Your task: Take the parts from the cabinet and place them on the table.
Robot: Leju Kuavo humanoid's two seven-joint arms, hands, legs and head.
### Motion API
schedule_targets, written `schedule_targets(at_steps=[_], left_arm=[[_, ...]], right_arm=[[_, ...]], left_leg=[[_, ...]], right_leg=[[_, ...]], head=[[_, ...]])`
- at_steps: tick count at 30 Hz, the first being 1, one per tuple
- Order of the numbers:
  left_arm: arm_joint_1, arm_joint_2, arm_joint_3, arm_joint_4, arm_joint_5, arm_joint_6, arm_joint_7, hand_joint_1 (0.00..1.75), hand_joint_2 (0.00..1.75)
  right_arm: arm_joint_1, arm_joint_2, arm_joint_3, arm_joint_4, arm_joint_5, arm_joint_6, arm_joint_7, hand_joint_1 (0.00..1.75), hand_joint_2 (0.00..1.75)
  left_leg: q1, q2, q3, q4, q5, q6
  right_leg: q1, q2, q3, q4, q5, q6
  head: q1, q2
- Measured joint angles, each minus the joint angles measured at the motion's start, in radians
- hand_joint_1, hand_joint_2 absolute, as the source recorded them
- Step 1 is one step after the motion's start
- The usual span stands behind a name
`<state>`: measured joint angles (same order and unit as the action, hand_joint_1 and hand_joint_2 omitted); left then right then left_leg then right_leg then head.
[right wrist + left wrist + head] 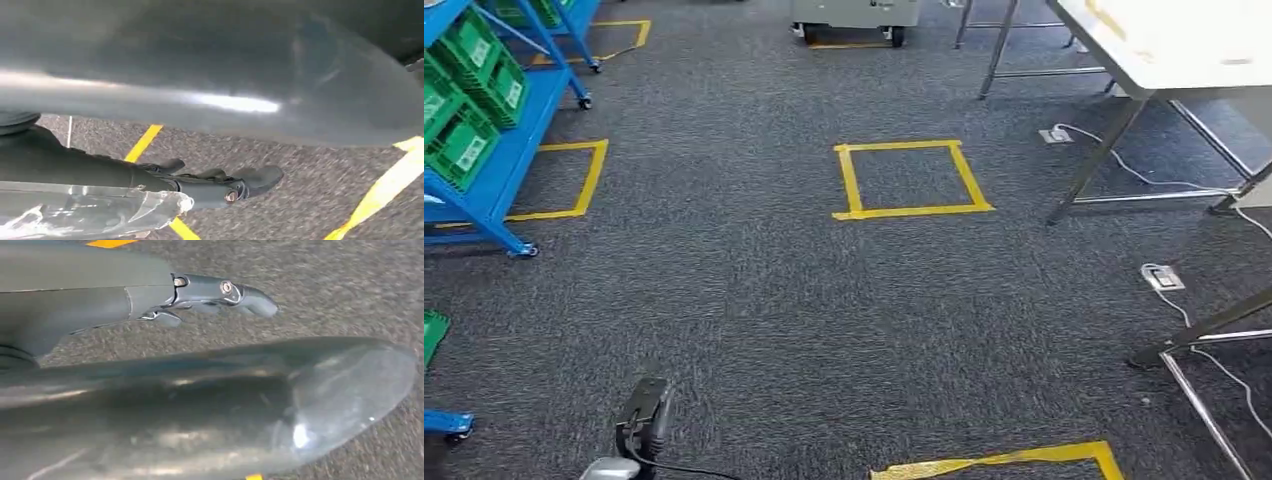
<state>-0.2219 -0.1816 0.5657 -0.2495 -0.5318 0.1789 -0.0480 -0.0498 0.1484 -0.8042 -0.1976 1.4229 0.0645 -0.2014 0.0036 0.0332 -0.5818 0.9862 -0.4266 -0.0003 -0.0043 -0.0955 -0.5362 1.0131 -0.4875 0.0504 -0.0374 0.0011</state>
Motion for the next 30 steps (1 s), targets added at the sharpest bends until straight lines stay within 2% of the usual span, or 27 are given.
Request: schedule_targets(at_steps=[1,2,3,4,5,6,7,8,9,10,11,14,15,16,17,18,19,20,21,22,23,24,25,26,27,29,30], left_arm=[[-0.009,-0.011,0.0,0.0,-0.004,0.01,0.006,0.0,0.0],[-0.019,-0.022,0.0,0.0,-0.01,0.016,0.01,0.0,0.0],[-0.027,-0.033,-0.001,0.0,-0.011,0.024,0.014,0.0,0.0],[-0.032,-0.042,-0.001,0.0,-0.011,0.031,0.021,0.0,0.0],[-0.034,-0.049,-0.001,0.0,-0.011,0.036,0.022,0.0,0.0],[-0.036,-0.053,-0.001,0.0,-0.01,0.04,0.024,0.0,0.0],[-0.038,-0.056,-0.001,0.0,-0.01,0.041,0.025,0.0,0.0],[-0.041,-0.061,0.0,0.0,-0.01,0.043,0.025,0.0,0.0],[-0.044,-0.065,-0.001,0.0,-0.01,0.043,0.025,0.0,0.0],[-0.048,-0.069,-0.001,0.0,-0.01,0.043,0.025,0.0,0.0],[-0.051,-0.071,-0.001,0.0,-0.011,0.04,0.025,0.0,0.0],[-0.052,-0.071,-0.001,0.001,-0.004,0.04,0.034,0.0,0.0],[-0.056,-0.071,0.0,0.001,0.004,0.045,0.04,0.0,0.0],[-0.064,-0.072,0.0,0.002,0.011,0.05,0.045,0.0,0.0],[-0.073,-0.074,0.0,0.002,0.011,0.052,0.045,0.0,0.0],[-0.084,-0.077,0.0,0.002,0.014,0.057,0.046,0.0,0.0],[-0.089,-0.078,0.0,0.002,0.022,0.062,0.045,0.0,0.0],[-0.09,-0.079,0.0,0.002,0.032,0.068,0.04,0.0,0.0],[-0.089,-0.079,0.002,0.002,0.044,0.072,0.029,0.0,0.0],[-0.087,-0.076,0.006,0.002,0.057,0.073,0.015,0.0,0.0],[-0.085,-0.074,0.014,0.002,0.068,0.073,0.001,0.0,0.0],[-0.085,-0.069,0.019,0.002,0.077,0.069,-0.01,0.0,0.0],[-0.086,-0.068,0.022,0.002,0.083,0.062,-0.017,0.0,0.0],[-0.09,-0.067,0.026,0.002,0.083,0.055,-0.021,0.0,0.0],[-0.086,-0.064,0.029,0.002,0.084,0.051,-0.023,0.0,0.0],[-0.07,-0.052,0.038,0.002,0.094,0.049,-0.023,0.0,0.0],[-0.065,-0.048,0.043,0.002,0.095,0.049,-0.023,0.0,0.0]], right_arm=[[0.001,-0.002,0.0,0.0,-0.003,0.0,-0.001,0.0,0.0],[0.005,-0.003,0.0,0.0,-0.003,0.002,-0.001,0.0,0.0],[0.007,-0.003,0.0,0.0,-0.004,0.004,0.0,0.0,0.0],[0.009,-0.004,0.0,0.0,-0.005,0.005,0.0,0.0,0.0],[0.01,-0.006,0.0,0.0,-0.005,0.006,0.0,0.0,0.0],[0.01,-0.008,0.0,0.0,-0.005,0.006,0.0,0.0,0.0],[0.009,-0.009,0.0,0.0,-0.005,0.006,0.0,0.0,0.0],[0.009,-0.011,0.0,0.0,-0.005,0.008,0.0,0.0,0.0],[0.009,-0.012,0.0,0.0,-0.005,0.008,0.0,0.0,0.0],[0.008,-0.014,0.0,0.0,-0.006,0.008,0.0,0.0,0.0],[0.008,-0.014,0.001,0.0,-0.006,0.009,0.0,0.0,0.0],[0.006,-0.02,0.001,0.0,-0.002,0.012,-0.005,0.0,0.0],[0.004,-0.022,0.002,0.0,0.003,0.014,-0.008,0.0,0.0],[0.004,-0.027,0.003,0.0,0.006,0.016,-0.01,0.0,0.0],[0.007,-0.029,0.004,0.0,0.007,0.016,-0.011,0.0,0.0],[0.01,-0.033,0.005,0.0,0.012,0.019,-0.011,0.0,0.0],[0.012,-0.036,0.006,0.0,0.017,0.021,-0.011,0.0,0.0],[0.012,-0.037,0.008,0.0,0.025,0.023,-0.011,0.0,0.0],[0.011,-0.037,0.01,0.0,0.034,0.024,-0.012,0.0,0.0],[0.01,-0.037,0.015,0.0,0.045,0.025,-0.013,0.0,0.0],[0.01,-0.037,0.023,0.0,0.054,0.026,-0.015,0.0,0.0],[0.01,-0.035,0.03,0.001,0.061,0.026,-0.017,0.0,0.0],[0.01,-0.035,0.035,0.001,0.065,0.026,-0.017,0.0,0.0],[0.012,-0.035,0.04,0.001,0.068,0.026,-0.018,0.0,0.0],[0.011,-0.035,0.043,0.001,0.071,0.026,-0.018,0.0,0.0],[0.008,-0.035,0.053,0.001,0.077,0.026,-0.018,0.0,0.0],[0.008,-0.035,0.058,0.001,0.079,0.026,-0.018,0.0,0.0]], left_leg=[[0.0,-0.012,-0.001,0.0,0.003,0.009],[0.0,-0.024,-0.003,0.0,0.006,0.015],[-0.002,-0.038,-0.005,0.0,0.01,0.019],[-0.004,-0.052,-0.007,0.001,0.013,0.022],[-0.006,-0.066,-0.01,0.001,0.015,0.022],[-0.007,-0.081,-0.012,0.001,0.019,0.021],[-0.007,-0.097,-0.015,0.001,0.022,0.019],[-0.007,-0.112,-0.017,0.001,0.026,0.016],[-0.006,-0.124,-0.019,0.001,0.03,0.013],[-0.009,-0.135,-0.025,0.003,0.035,0.007],[-0.008,-0.146,-0.031,0.006,0.04,0.002],[-0.001,-0.171,-0.045,-0.003,0.063,-0.023],[0.0,-0.149,-0.054,0.005,0.052,-0.022],[-0.007,-0.087,-0.072,0.039,0.0,-0.026],[-0.006,-0.066,-0.093,0.095,-0.046,-0.029],[-0.005,-0.054,-0.124,0.183,-0.101,-0.033],[-0.003,-0.049,-0.144,0.255,-0.137,-0.037],[-0.001,-0.047,-0.149,0.299,-0.156,-0.041],[0.001,-0.046,-0.131,0.294,-0.149,-0.044],[0.003,-0.044,-0.094,0.249,-0.128,-0.046],[0.005,-0.033,-0.034,0.166,-0.098,-0.049],[0.005,-0.001,0.036,0.069,-0.075,-0.053],[0.005,0.073,0.094,-0.003,-0.077,-0.057],[0.001,0.066,0.09,-0.016,-0.08,-0.042],[-0.001,0.049,0.085,-0.013,-0.077,-0.031],[-0.004,0.027,0.08,-0.009,-0.07,-0.017],[0.0,0.014,0.079,-0.011,-0.06,-0.003]], right_leg=[[-0.002,0.051,-0.021,0.051,-0.036,0.001],[-0.002,0.074,-0.055,0.129,-0.078,0.0],[-0.001,0.086,-0.097,0.222,-0.12,0.001],[0.0,0.091,-0.131,0.29,-0.146,0.0],[0.001,0.092,-0.148,0.32,-0.149,-0.002],[0.002,0.093,-0.14,0.297,-0.123,-0.007],[0.002,0.096,-0.108,0.23,-0.081,-0.011],[0.002,0.11,-0.059,0.133,-0.033,-0.016],[0.0,0.146,-0.012,0.045,0.002,-0.02],[-0.003,0.191,0.006,-0.001,-0.003,-0.021],[-0.004,0.174,0.0,-0.003,0.009,-0.015],[0.005,0.15,-0.005,0.001,0.027,-0.031],[-0.004,0.131,-0.01,-0.009,0.04,-0.039],[-0.001,0.121,-0.022,-0.014,0.05,-0.047],[0.0,0.108,-0.031,-0.014,0.058,-0.049],[0.001,0.089,-0.044,-0.013,0.065,-0.048],[0.001,0.072,-0.054,-0.013,0.072,-0.048],[0.001,0.055,-0.065,-0.013,0.078,-0.049],[0.0,0.042,-0.076,-0.013,0.085,-0.048],[-0.001,0.029,-0.085,-0.013,0.09,-0.046],[-0.004,0.016,-0.095,-0.013,0.098,-0.042],[-0.006,0.005,-0.101,-0.009,0.104,-0.036],[0.0,-0.005,-0.102,-0.001,0.108,-0.03],[0.003,-0.018,-0.107,0.008,0.105,-0.024],[0.003,-0.03,-0.103,0.005,0.11,-0.018],[-0.002,-0.056,-0.094,-0.002,0.118,-0.009],[-0.008,-0.043,-0.098,0.0,0.115,-0.001]], head=[[0.004,0.0],[0.006,0.0],[0.006,0.0],[0.008,0.0],[0.009,0.0],[0.008,0.0],[0.009,0.0],[0.008,0.0],[0.009,0.0],[0.008,0.0],[0.008,0.0],[0.006,0.0],[0.008,0.0],[0.0,0.0],[-0.003,0.0],[-0.002,0.0],[-0.003,0.0],[-0.002,0.0],[-0.003,0.0],[-0.002,0.0],[-0.002,0.0],[-0.003,0.0],[-0.004,0.0],[-0.006,0.0],[0.005,0.0],[0.005,0.0],[0.002,0.0]])
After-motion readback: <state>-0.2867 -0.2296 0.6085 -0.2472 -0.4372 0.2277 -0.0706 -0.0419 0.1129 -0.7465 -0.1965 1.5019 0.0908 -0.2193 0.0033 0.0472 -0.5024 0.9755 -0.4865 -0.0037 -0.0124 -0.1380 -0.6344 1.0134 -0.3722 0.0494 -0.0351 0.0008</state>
